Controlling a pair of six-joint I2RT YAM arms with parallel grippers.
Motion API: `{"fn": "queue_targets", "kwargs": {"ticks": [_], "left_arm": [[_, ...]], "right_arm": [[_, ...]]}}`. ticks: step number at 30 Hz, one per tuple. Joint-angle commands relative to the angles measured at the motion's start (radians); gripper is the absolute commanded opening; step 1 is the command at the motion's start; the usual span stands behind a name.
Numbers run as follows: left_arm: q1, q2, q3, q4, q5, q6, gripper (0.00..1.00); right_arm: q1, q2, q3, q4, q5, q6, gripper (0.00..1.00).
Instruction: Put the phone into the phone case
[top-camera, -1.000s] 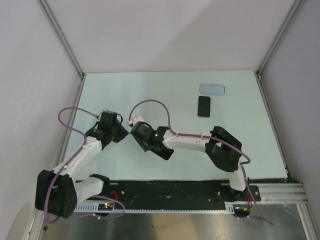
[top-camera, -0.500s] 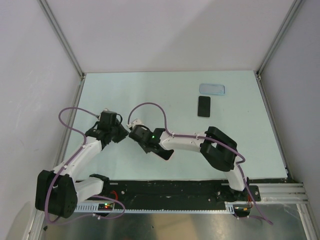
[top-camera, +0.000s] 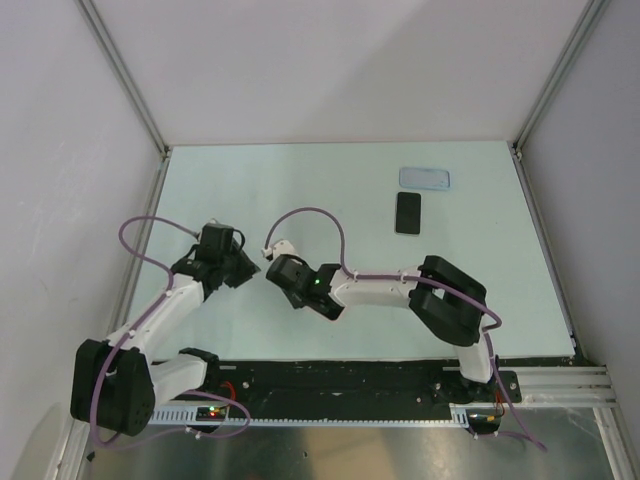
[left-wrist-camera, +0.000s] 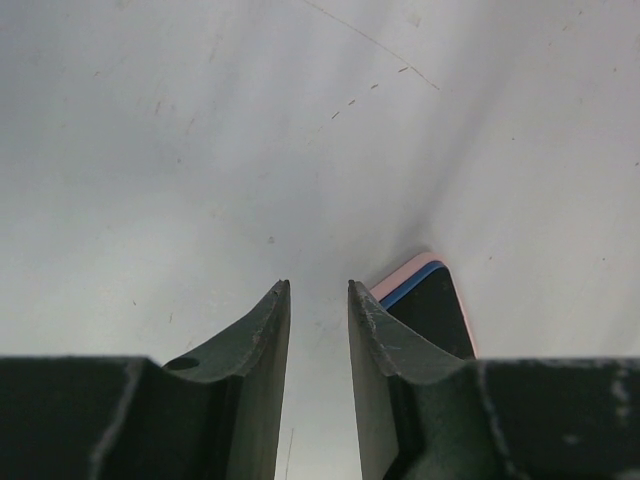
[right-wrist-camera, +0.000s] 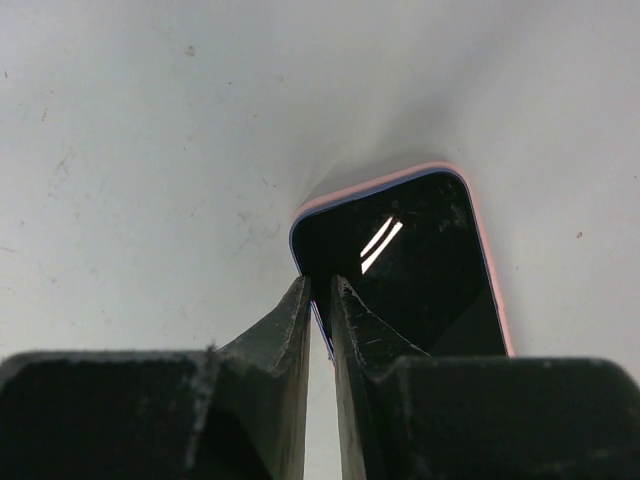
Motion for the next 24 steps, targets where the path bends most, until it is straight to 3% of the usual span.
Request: {"fn": "queue_targets", "kwargs": {"ticks": [1,14,24], "left_arm": [[0.007,0.004,-0.016,0.017,0.012,0.005,0.34],[-0.139,0.058,-0.020,0.054,0.004,-0.044,0.35],[-0.249,0.235,0.089,0.089,0.042,0.021,0.33]], "right_arm": [[-0.011,-0.002,-0.096,-0.080,0.041,0.037,0.16],[-0.038,-0.038,-0.215,-0.029,0.052,0.071,0.14],[-0.064,-0.090,-0.307,0.019,0.022,0.105,0.12]]}}
